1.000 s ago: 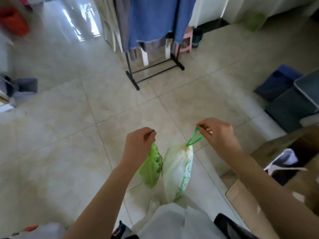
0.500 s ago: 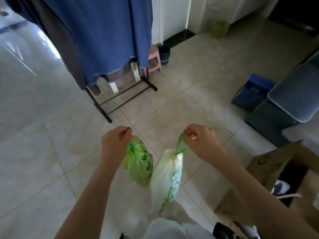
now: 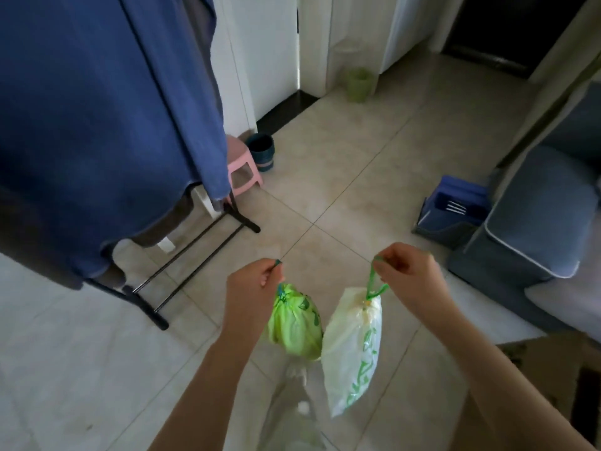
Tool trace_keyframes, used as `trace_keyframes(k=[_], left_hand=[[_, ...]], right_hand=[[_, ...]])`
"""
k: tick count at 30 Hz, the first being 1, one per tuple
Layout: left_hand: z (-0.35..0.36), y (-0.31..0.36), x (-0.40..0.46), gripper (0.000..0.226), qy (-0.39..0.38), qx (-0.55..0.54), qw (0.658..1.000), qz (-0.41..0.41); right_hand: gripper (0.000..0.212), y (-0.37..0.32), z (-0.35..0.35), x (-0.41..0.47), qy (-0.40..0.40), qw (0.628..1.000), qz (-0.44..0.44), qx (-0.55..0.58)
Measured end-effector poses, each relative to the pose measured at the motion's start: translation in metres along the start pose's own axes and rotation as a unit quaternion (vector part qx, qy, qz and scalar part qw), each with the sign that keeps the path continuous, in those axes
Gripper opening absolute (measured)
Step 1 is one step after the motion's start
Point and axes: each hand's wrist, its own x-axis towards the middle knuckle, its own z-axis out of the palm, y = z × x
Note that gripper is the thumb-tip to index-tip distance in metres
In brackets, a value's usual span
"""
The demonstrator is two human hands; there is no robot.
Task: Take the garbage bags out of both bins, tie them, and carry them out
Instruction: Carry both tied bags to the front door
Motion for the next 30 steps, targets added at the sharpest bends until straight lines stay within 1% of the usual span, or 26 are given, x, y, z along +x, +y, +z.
trace_keyframes(k=[5, 7, 9, 12, 16, 20, 24, 28, 30], left_hand=[[0.039, 0.025, 0.118, 0.025, -0.049, -0.033, 0.998, 0.022], [0.056, 0.036, 0.166, 0.021, -0.058, -0.043, 0.997, 0.024], [0.074, 0.048, 0.211, 0.018, -0.063, -0.03, 0.997, 0.038], [0.107, 0.067, 0.279, 0.018, -0.07, -0.032, 0.996, 0.045], [0.155, 0.09, 0.365, 0.011, -0.05, -0.048, 0.997, 0.032], [0.196, 0.116, 0.447, 0.012, -0.025, -0.026, 0.999, 0.023], [0.237, 0.145, 0.527, 0.014, -0.031, -0.01, 0.999, 0.04], [0.286, 0.172, 0.604, 0.011, -0.051, -0.021, 0.998, 0.038], [0.315, 0.182, 0.644, 0.012, -0.059, -0.012, 0.997, 0.051]], right_hand=[[0.01, -0.005, -0.032, 0.104, 0.083, 0.995, 0.049, 0.01], [0.009, -0.005, -0.046, 0.146, 0.113, 0.992, 0.062, 0.018], [0.009, -0.003, -0.059, 0.188, 0.139, 0.987, 0.073, 0.036], [0.006, 0.003, -0.078, 0.256, 0.163, 0.981, 0.09, 0.059], [0.007, 0.004, -0.105, 0.344, 0.168, 0.982, 0.077, 0.049], [0.007, 0.006, -0.135, 0.429, 0.149, 0.986, 0.066, 0.042], [0.006, 0.011, -0.167, 0.515, 0.144, 0.988, 0.049, 0.007], [0.008, 0.023, -0.199, 0.596, 0.157, 0.986, 0.055, -0.009], [0.008, 0.031, -0.215, 0.638, 0.163, 0.984, 0.061, -0.024]])
